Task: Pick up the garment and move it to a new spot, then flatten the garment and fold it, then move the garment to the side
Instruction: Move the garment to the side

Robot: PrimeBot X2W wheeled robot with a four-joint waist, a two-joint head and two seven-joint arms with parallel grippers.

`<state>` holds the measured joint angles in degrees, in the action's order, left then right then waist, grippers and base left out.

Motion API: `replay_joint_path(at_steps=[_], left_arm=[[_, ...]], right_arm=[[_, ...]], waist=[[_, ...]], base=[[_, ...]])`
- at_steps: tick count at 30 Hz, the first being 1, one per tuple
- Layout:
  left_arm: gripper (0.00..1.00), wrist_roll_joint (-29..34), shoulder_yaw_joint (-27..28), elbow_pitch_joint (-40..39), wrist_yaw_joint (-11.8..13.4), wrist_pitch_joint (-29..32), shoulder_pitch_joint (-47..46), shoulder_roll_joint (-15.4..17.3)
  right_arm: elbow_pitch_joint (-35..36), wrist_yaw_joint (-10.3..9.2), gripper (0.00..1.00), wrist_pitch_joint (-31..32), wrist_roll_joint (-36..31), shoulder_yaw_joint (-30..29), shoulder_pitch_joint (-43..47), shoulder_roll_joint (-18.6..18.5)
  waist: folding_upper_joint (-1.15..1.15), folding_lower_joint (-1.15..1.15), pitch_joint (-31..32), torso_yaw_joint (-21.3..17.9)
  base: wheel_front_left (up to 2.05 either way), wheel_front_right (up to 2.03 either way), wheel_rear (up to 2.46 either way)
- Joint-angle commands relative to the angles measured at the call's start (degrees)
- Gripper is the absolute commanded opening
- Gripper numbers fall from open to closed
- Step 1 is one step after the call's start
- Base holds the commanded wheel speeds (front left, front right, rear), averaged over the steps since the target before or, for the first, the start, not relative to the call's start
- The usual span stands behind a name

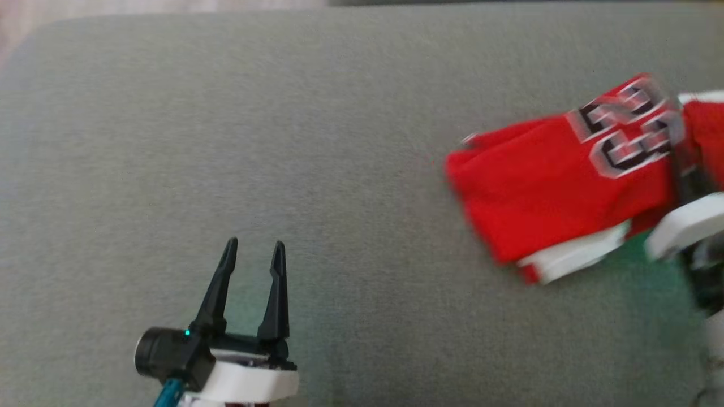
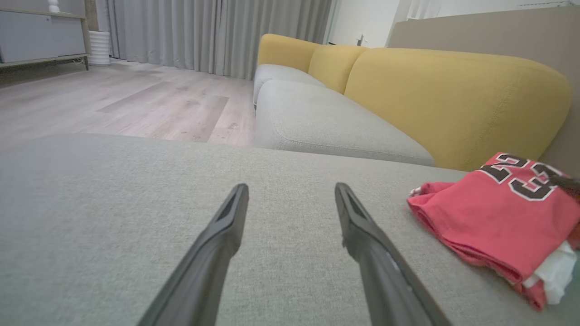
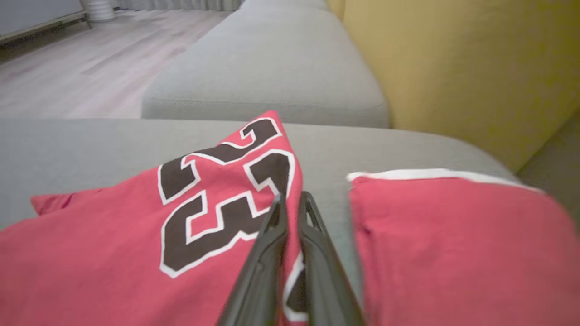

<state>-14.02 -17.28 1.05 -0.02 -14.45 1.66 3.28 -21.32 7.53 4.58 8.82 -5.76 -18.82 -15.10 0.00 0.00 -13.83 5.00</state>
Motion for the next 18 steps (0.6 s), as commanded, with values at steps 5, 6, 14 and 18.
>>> replay_joint_path(at_steps=[5,6,14,18], left_arm=[[1.0,0.9,2.0,-1.9,-0.9,-0.5,-4.4,-0.4],[1.0,1.1,2.0,-1.9,-1.1,-0.5,-5.1,-0.4],[1.0,1.3,2.0,-0.9,-2.1,-0.5,-8.9,-0.4],[1.0,0.9,1.9,0.2,-2.1,-0.5,-9.8,-0.4]], right_arm=[[7.8,-0.04,0.0,3.0,-1.1,-4.4,-3.5,-6.5],[9.0,-0.04,0.0,3.8,-1.1,-5.7,-3.7,-7.6],[19.2,-0.04,0.0,11.5,-3.0,-17.7,-2.2,-11.1],[22.1,-0.04,1.0,12.7,-5.9,-20.3,-0.8,-8.9]], waist=[[0.0,0.0,-5.8,-3.8],[0.0,0.0,-6.6,-4.1],[0.0,0.0,-10.6,-4.7],[0.0,0.0,-10.1,-4.1]], base=[[0.0,0.0,0.0],[0.0,0.0,0.0],[0.0,0.0,0.0],[0.0,0.0,0.0]])
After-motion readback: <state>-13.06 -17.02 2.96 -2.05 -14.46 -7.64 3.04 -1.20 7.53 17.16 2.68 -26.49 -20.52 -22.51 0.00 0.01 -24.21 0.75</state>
